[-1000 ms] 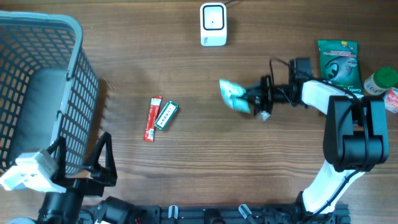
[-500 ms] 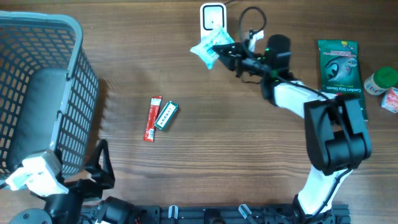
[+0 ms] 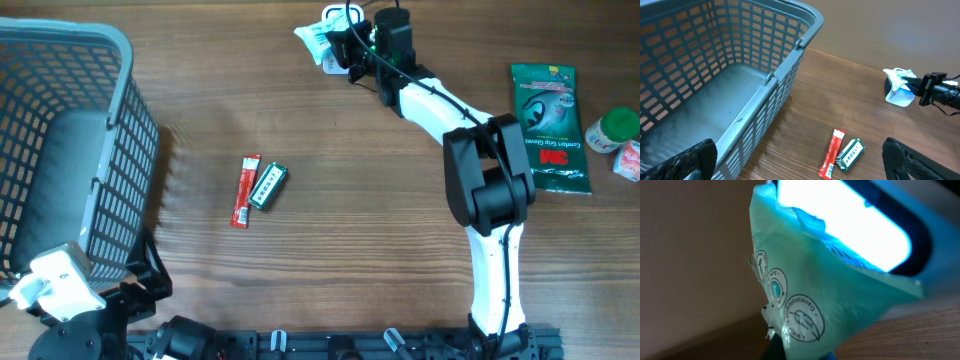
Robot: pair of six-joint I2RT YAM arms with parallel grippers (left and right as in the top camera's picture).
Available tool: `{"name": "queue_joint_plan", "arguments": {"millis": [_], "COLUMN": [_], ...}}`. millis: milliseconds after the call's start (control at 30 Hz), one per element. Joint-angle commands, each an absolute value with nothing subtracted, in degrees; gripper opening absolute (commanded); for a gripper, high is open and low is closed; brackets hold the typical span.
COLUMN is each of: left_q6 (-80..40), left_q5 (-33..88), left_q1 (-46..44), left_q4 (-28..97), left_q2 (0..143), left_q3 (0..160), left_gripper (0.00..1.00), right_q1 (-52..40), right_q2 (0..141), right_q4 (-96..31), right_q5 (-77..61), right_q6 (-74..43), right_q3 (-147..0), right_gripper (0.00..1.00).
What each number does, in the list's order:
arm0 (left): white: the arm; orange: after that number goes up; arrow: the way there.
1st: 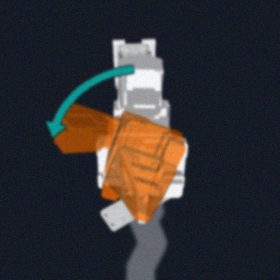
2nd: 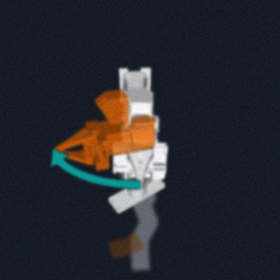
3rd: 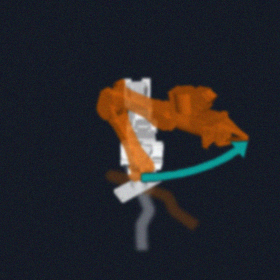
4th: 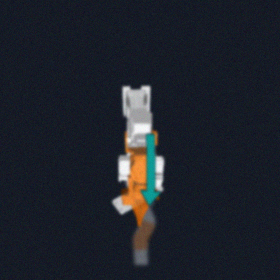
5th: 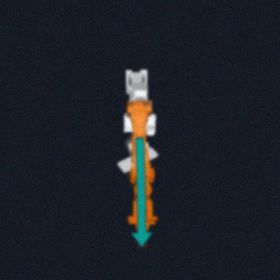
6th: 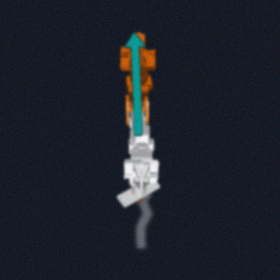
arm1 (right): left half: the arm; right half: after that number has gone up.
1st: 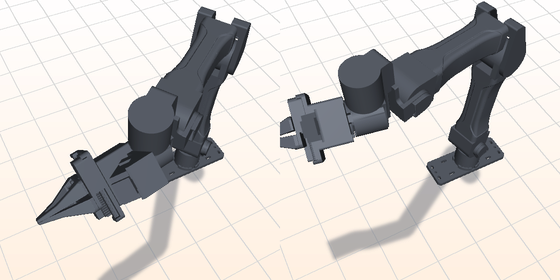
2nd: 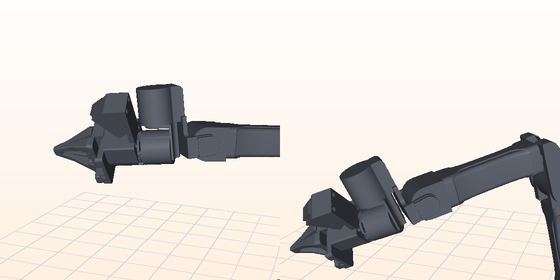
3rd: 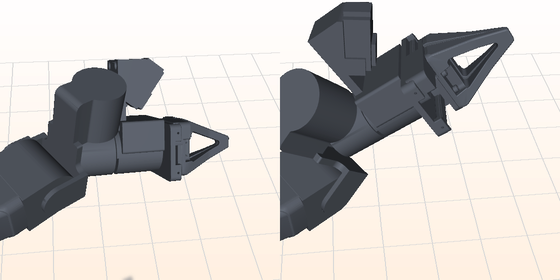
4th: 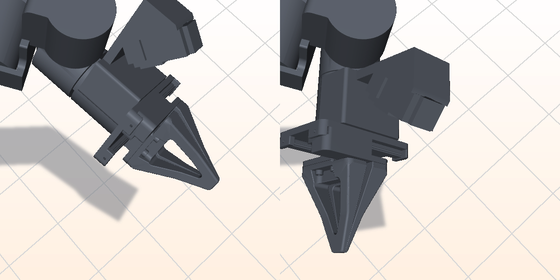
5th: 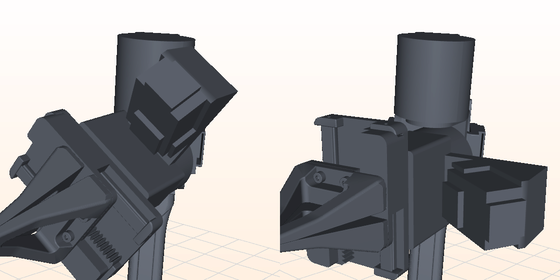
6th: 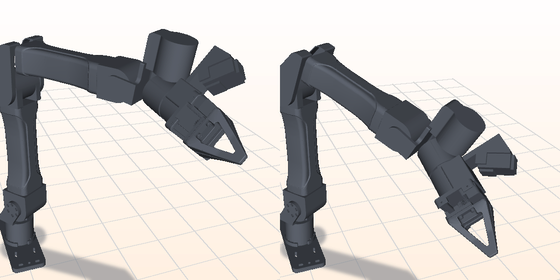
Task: Scan the item barcode
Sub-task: 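Hold the tissue pack in front of the white scanner, then carry the tissue pack to the table's right edge and release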
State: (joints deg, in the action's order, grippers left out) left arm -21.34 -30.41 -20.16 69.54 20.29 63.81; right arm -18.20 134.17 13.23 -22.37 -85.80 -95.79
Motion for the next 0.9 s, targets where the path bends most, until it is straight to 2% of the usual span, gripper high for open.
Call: {"name": "queue_joint_plan", "arguments": {"millis": [0,100,200,300,367,433,500,700,800,867], "left_q6": [-21.5,-21.5,-21.5,-21.5,-21.5,-21.5,-21.5,-21.5,-21.5,-21.5], "left_q5": [-32.7,-32.7,-32.7,-32.7,-33.1,-33.1,-33.1,-33.1,-33.1,-33.1], "left_q1": [-20.4,-20.4,-20.4,-20.4,-20.4,-20.4,-20.4,-20.4,-20.4,-20.4], "left_q4": [69.5,69.5,69.5,69.5,69.5,69.5,69.5,69.5,69.5,69.5], "left_q2": [20.1,20.1,20.1,20.1,20.1,20.1,20.1,20.1,20.1,20.1], "left_q3": [63.4,63.4,63.4,63.4,63.4,63.4,63.4,63.4,63.4,63.4], "left_gripper": [1.0,1.0,1.0,1.0,1.0,1.0,1.0,1.0,1.0,1.0], "right_q1": [-18.2,-17.6,-16.5,-11.2,-4.3,3.4,14.7,37.9,42.3,44.4], "right_q2": [134.3,133.6,128.2,118.2,111.8,109.2,109.4,109.7,109.7,109.7], "right_q4": [13.5,13.4,5.7,-12.9,-27.8,-35.3,-38.6,-43.8,-46.4,-51.6], "right_q5": [-21.9,-26.3,-24.4,-24.4,-22.0,-17.3,-16.2,-12.7,-4.4,6.3], "right_q6": [-87.0,-84.8,-76.1,-66.9,-61.4,-59.5,-58.2,-56.2,-54.7,-58.6], "right_q3": [-97.5,-97.5,-97.5,-97.5,-97.5,-97.5,-97.5,-97.5,-97.5,-97.4], "right_gripper": [0.05,0.05,0.05,0.04,0.04,0.04,0.04,0.04,0.04,0.04]}}
